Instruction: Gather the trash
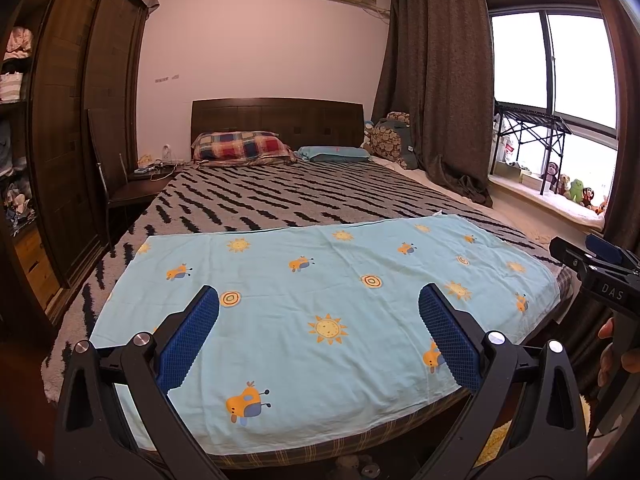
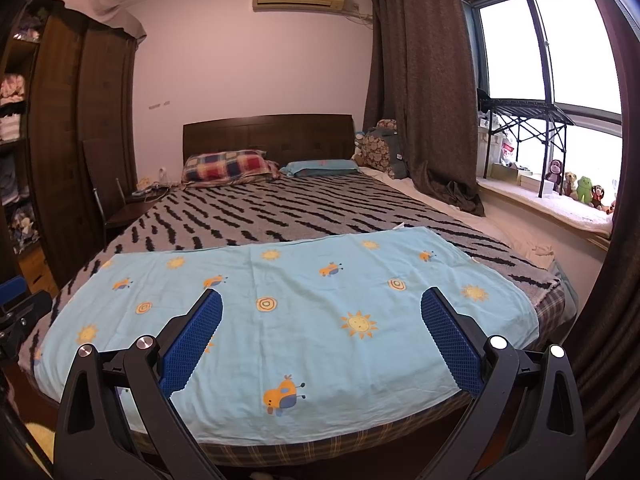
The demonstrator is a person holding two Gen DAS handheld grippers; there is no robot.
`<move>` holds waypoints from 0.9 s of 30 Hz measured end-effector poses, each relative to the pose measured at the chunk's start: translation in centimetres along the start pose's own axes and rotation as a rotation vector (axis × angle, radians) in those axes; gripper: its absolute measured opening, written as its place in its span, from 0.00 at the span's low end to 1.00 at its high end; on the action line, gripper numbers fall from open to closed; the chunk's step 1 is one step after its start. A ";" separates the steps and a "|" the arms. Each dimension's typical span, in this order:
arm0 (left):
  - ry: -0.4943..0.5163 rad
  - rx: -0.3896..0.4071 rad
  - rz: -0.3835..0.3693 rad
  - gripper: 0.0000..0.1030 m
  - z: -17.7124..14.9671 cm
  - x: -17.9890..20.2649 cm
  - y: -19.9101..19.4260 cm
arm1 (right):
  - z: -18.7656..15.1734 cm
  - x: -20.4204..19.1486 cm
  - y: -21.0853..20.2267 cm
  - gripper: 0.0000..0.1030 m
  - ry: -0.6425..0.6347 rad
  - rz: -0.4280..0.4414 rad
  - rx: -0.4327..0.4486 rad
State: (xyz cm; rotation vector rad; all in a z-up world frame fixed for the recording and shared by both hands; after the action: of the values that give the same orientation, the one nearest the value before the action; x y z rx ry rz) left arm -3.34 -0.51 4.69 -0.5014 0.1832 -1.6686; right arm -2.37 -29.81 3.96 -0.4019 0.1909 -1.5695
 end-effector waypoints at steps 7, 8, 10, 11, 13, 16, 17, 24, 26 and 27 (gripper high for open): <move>-0.005 -0.020 -0.037 0.92 0.0 0.4 0.0 | -0.3 -0.1 0.0 0.97 0.008 0.004 -0.005; -0.009 -0.019 -0.031 0.92 0.0 0.3 0.0 | -0.3 -0.1 0.0 0.97 0.012 0.006 -0.006; -0.016 -0.016 -0.014 0.92 0.1 0.1 0.0 | -0.2 -0.1 0.0 0.97 0.013 0.004 -0.005; -0.020 -0.014 -0.010 0.92 0.2 0.0 0.0 | -0.2 -0.1 0.0 0.97 0.013 0.003 -0.006; -0.023 -0.007 -0.005 0.92 0.3 -0.1 0.0 | -0.2 -0.1 0.1 0.97 0.016 0.003 -0.007; -0.016 0.010 0.015 0.92 0.3 -0.2 -0.2 | -0.3 -0.1 0.1 0.97 0.017 -0.001 -0.011; -0.014 0.010 0.017 0.92 0.3 -0.2 -0.2 | -0.3 -0.1 0.2 0.97 0.018 -0.002 -0.012; -0.015 0.001 0.035 0.92 0.5 -0.4 0.0 | -0.3 0.0 0.2 0.97 0.018 -0.002 -0.011; -0.018 -0.006 0.033 0.92 0.4 -0.4 0.1 | -0.3 0.0 0.2 0.97 0.019 -0.002 -0.012; -0.018 -0.007 0.034 0.92 0.4 -0.5 0.1 | -0.3 0.0 0.2 0.97 0.018 -0.002 -0.012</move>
State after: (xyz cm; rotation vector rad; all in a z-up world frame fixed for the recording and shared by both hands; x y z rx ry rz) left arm -3.01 -0.02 4.91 -0.5155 0.1831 -1.6307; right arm -2.29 -29.82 3.61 -0.3970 0.2138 -1.5749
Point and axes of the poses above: each gripper's, at about its wrist camera, not at the fingertips, and y roughly the way its jaws point, x to its right, z to its top, the point moved 7 cm from there along y, roughly the way its jaws point, and after that the axes turned 11 degrees about -y, right-handed, at the moved point
